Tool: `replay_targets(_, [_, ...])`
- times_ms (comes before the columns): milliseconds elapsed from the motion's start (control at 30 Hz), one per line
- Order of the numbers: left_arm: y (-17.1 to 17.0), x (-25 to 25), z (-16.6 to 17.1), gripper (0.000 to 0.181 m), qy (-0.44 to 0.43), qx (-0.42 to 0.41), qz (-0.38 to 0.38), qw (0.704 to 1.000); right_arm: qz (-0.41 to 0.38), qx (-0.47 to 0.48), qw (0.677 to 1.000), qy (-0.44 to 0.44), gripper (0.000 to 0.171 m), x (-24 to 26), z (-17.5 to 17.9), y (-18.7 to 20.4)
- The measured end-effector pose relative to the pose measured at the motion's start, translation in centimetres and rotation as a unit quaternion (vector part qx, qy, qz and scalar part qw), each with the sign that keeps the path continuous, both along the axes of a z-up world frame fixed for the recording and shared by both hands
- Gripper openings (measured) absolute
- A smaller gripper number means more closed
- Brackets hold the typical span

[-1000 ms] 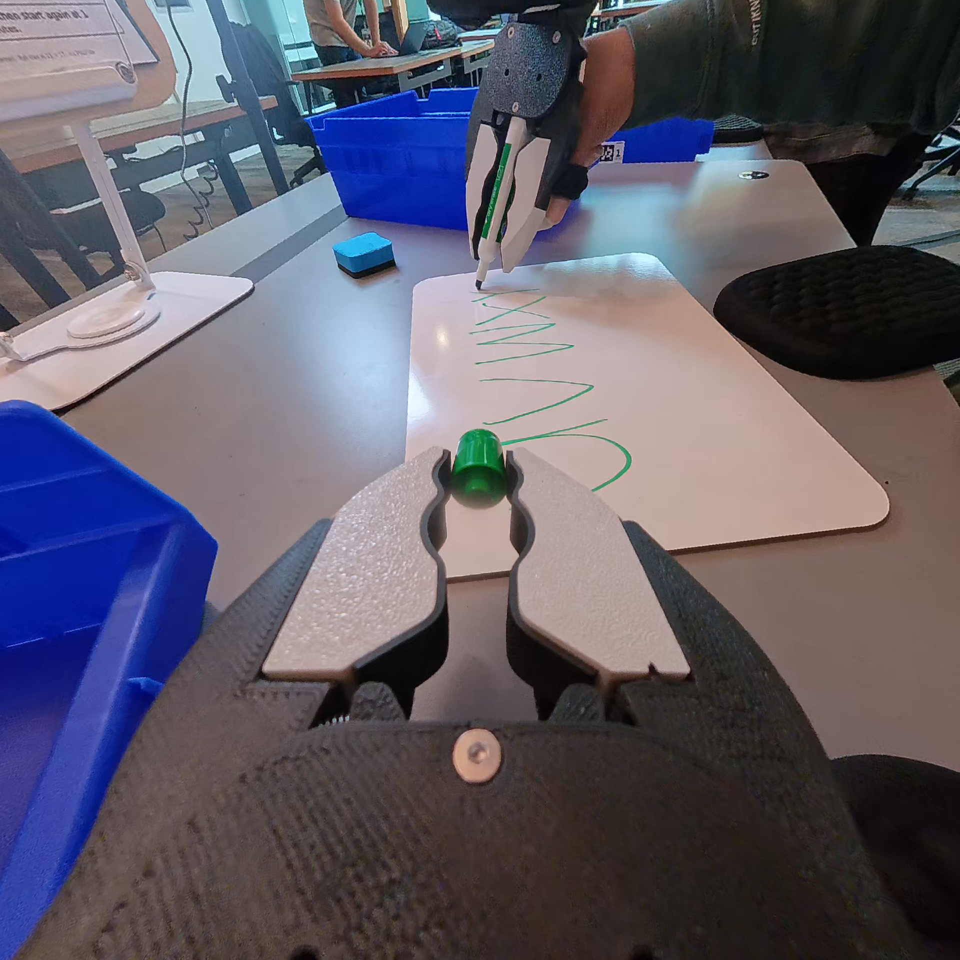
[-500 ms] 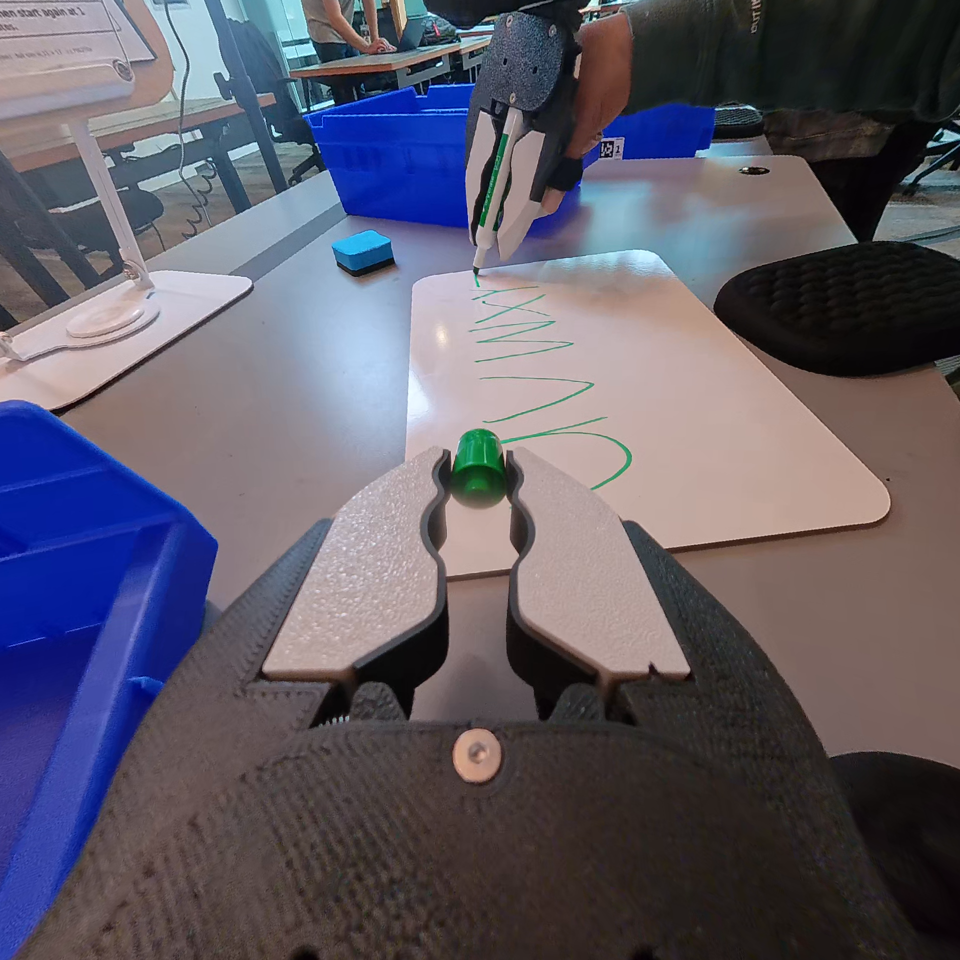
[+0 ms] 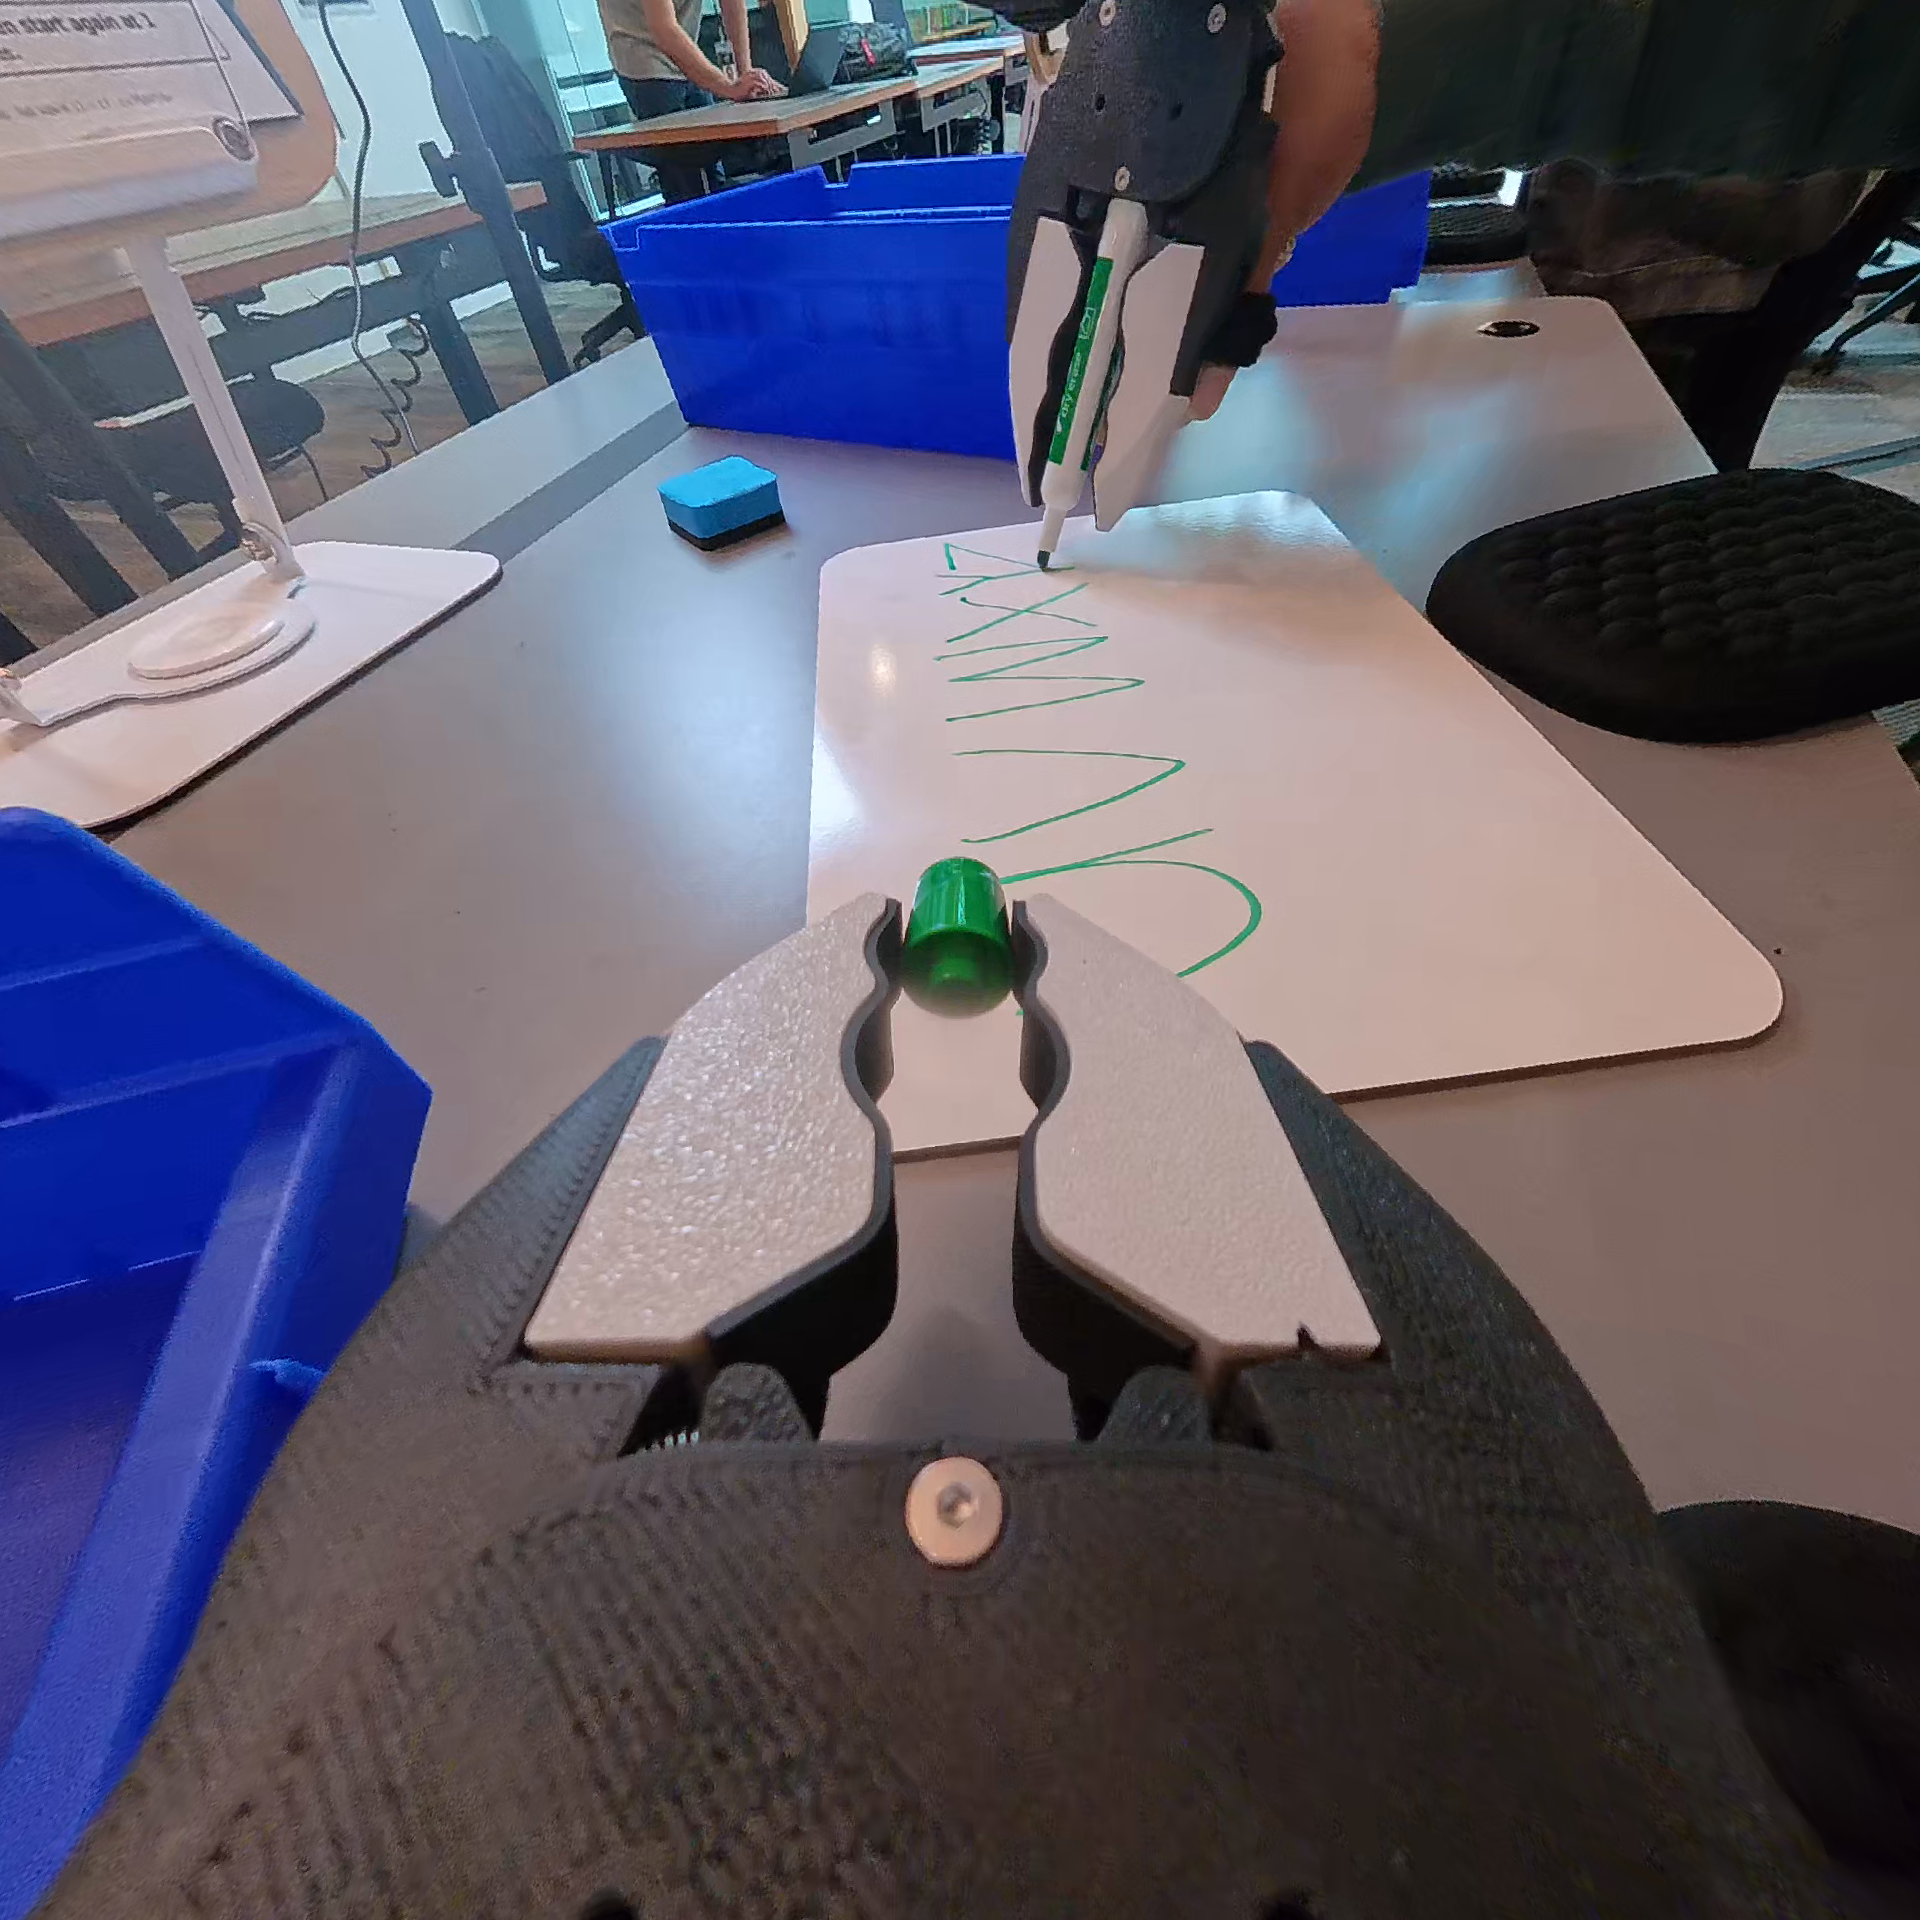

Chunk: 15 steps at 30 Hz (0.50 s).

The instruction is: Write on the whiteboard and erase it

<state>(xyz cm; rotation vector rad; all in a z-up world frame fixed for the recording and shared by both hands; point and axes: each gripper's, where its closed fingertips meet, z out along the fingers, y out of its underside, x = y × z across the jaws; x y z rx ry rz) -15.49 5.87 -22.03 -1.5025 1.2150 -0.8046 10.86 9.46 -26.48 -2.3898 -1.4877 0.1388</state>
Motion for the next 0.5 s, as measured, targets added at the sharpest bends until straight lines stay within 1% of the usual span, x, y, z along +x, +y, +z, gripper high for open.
replay_targets(233, [0.0,0.1,0.0,0.02,0.0,0.0,0.0,1.0,-0.008,0.002,1.0,0.0,0.033,0.6,0.0,0.3])
replay_targets(400, [0.0,0.1,0.0,0.02,0.001,0.0,0.0,1.0,-0.038,0.015,0.999,-0.024,0.033,3.3,0.0,1.2])
replay_targets(500, [0.0,0.1,0.0,0.02,0.001,0.0,0.0,1.0,-0.052,0.015,0.998,-0.018,0.033,4.0,0.0,1.4])
